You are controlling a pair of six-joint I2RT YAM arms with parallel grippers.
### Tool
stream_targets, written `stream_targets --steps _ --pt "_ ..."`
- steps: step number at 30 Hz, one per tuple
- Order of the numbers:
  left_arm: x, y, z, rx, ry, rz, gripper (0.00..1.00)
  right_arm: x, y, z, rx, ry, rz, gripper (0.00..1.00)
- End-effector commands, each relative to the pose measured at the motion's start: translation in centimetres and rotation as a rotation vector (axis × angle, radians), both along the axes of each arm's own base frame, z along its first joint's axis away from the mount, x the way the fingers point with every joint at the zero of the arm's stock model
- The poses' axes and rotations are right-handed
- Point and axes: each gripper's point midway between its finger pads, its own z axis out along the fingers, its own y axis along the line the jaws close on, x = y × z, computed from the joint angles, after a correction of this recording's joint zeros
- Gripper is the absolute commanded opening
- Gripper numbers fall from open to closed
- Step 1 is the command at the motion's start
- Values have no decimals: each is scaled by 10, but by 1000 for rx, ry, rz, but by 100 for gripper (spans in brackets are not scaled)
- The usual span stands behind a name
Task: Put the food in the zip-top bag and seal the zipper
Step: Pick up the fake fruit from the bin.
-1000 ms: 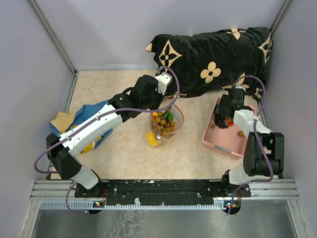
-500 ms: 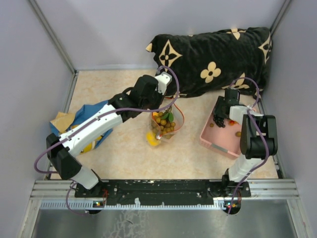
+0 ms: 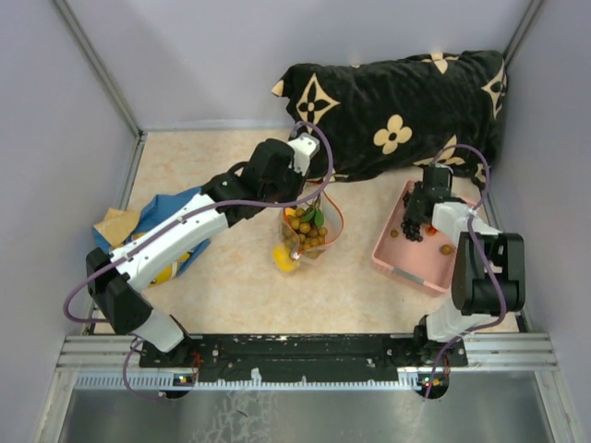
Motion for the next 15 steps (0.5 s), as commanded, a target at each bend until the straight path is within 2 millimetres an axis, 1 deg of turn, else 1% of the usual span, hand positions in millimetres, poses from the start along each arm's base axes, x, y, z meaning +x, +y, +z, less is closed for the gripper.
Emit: stream_targets --steps 1,4,7,11,15 --pt "4 -2 6 -41 -3 8 0 -2 -6 42 -26 -102 -24 23" --pt "5 0 5 -43 2 16 0 -9 -5 62 -22 -153 -28 22" --pt "6 2 4 -48 6 22 0 -17 -1 86 -18 -216 -27 21" --pt "7 3 2 -53 12 31 0 -26 7 120 -10 -304 -10 20" --pt "8 6 1 -56 17 40 0 -35 16 147 6 -377 13 18"
